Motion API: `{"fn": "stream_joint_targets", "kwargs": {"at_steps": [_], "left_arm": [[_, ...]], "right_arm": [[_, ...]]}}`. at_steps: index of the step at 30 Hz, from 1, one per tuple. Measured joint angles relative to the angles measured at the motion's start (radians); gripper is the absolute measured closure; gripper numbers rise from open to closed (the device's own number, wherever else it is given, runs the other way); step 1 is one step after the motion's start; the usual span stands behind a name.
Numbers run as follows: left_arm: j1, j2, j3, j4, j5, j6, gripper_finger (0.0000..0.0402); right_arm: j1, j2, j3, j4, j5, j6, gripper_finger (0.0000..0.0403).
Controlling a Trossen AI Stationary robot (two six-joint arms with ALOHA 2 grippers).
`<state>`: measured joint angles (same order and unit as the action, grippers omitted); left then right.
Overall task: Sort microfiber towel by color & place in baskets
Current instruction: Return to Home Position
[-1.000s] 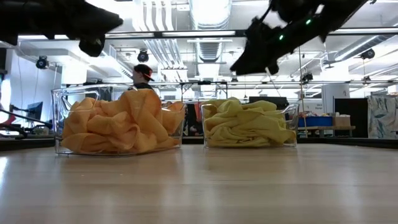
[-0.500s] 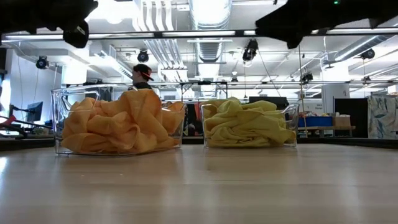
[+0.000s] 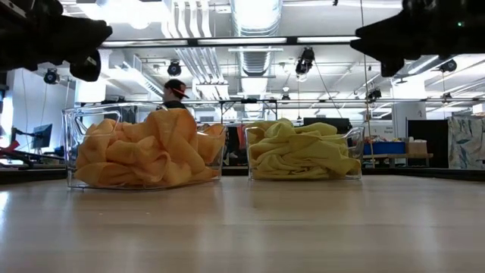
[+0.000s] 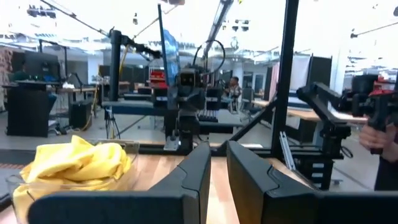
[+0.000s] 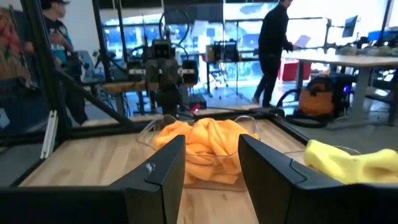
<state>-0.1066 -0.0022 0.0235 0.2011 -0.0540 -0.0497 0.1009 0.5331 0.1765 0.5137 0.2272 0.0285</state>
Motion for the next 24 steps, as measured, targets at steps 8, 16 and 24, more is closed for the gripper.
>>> {"fn": "stream_joint_targets", "kwargs": {"at_steps": [8,16,24], "left_arm": [[0.002,0.002,0.001,-0.05,-0.026,0.011,0.0363],[0.002,0.002,0.0,-0.072,-0.026,0.015,0.0363],[0.002,0.01,0.0,-0.079,-0.044,-0.038,0.0363]], "right_arm": [[0.0,-0.203,-0.108,0.0,-0.018,-0.028,0.0264],[0.0,-0.335,-0.163,-0.06,-0.025,-0.079,0.0264],[-0.001,-0.345,-0.163,-0.062,-0.019,-0.155,0.0264]]}}
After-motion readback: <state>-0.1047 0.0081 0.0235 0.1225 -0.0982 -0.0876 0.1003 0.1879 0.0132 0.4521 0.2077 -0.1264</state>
